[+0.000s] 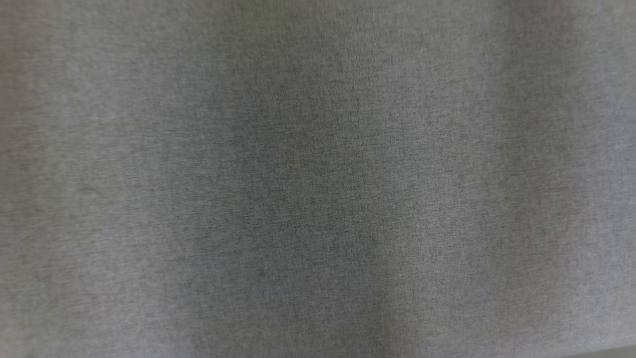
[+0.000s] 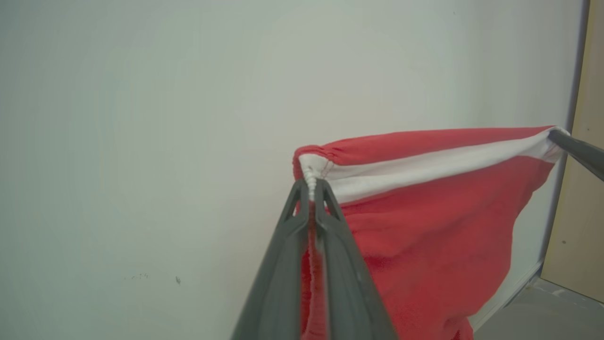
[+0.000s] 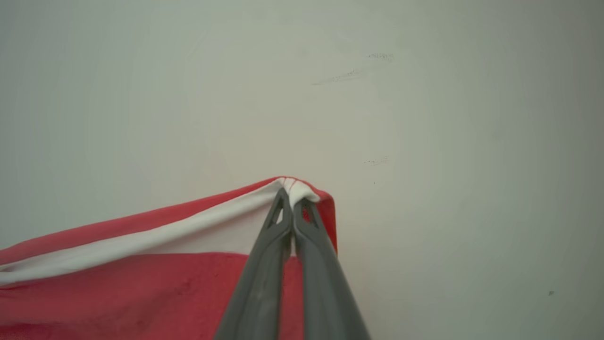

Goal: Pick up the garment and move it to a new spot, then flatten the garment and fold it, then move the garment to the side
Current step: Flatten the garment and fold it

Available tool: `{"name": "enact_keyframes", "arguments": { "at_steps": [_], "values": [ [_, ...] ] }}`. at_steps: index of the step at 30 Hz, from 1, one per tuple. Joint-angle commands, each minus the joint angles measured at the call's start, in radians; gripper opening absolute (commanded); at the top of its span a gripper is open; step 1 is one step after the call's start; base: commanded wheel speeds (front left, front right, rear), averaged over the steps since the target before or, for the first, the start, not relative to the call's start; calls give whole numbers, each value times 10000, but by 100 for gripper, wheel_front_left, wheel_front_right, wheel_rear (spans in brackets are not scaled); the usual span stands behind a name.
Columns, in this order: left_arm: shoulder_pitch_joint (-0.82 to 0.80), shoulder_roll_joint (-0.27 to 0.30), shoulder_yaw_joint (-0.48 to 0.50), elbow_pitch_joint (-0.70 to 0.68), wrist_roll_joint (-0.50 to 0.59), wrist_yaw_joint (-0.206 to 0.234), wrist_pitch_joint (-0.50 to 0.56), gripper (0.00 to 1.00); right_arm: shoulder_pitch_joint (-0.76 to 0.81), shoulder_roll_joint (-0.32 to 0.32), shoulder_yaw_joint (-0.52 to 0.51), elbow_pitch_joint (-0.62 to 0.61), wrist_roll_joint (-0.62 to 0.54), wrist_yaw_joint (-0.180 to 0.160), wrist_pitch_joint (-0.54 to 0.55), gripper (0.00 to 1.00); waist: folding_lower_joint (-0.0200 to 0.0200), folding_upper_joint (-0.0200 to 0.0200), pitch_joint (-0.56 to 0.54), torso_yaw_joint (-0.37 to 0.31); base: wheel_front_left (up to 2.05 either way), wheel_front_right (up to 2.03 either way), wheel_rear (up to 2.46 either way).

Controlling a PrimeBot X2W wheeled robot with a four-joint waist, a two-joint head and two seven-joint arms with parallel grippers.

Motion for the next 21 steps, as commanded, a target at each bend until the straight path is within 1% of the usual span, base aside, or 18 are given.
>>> {"name": "enact_keyframes", "arguments": {
  "at_steps": [1,6,9,14,18,21],
  "values": [
    [-258,-10,-246,156,-66,28,4,0,-219,23,29,253,37,7,-116,0,-5,-4,780,-220,0,0,0],
    [-728,-48,-754,802,-644,30,-457,0,-746,25,521,938,219,7,-387,0,-5,-4,1034,-272,0,0,0],
    [-793,45,-1233,1007,-793,30,-608,0,-754,-105,880,1194,370,7,-506,0,-5,-4,1178,-251,0,0,0],
    [-798,291,-1861,1144,-1433,32,-956,0,-784,-280,1542,1514,730,7,-642,0,-5,-4,1439,-184,0,0,0],
    [-331,514,-2192,793,-1810,30,-1272,0,-321,-275,1971,1319,1163,7,-788,0,-5,-4,1421,-159,0,0,0],
    [565,964,-2746,-15,-1794,27,-1448,0,626,-409,2393,882,1603,7,-931,0,-5,-4,1078,-176,0,0,0]
  ]
}}
